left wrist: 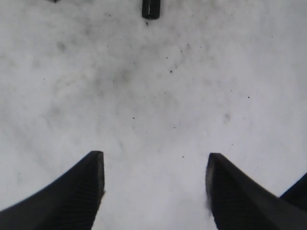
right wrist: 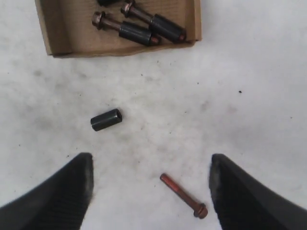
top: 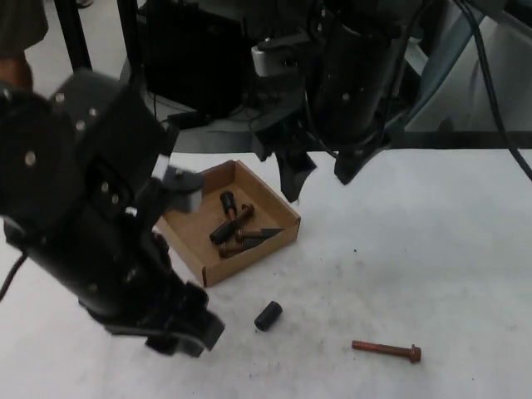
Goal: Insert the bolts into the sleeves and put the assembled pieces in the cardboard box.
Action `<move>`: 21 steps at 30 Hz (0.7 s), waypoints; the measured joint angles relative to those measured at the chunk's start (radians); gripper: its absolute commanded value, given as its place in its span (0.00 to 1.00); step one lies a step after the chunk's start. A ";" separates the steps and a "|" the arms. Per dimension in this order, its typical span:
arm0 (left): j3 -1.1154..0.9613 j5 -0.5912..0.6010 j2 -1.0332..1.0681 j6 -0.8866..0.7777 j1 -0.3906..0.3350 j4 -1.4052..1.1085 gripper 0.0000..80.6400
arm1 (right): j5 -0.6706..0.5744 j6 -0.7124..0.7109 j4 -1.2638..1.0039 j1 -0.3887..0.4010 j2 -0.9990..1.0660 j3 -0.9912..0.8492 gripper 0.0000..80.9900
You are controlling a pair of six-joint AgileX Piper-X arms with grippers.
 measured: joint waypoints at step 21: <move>0.046 0.017 0.126 0.022 -0.004 -0.146 0.72 | 0.102 -0.034 -0.160 0.044 -0.112 0.613 0.78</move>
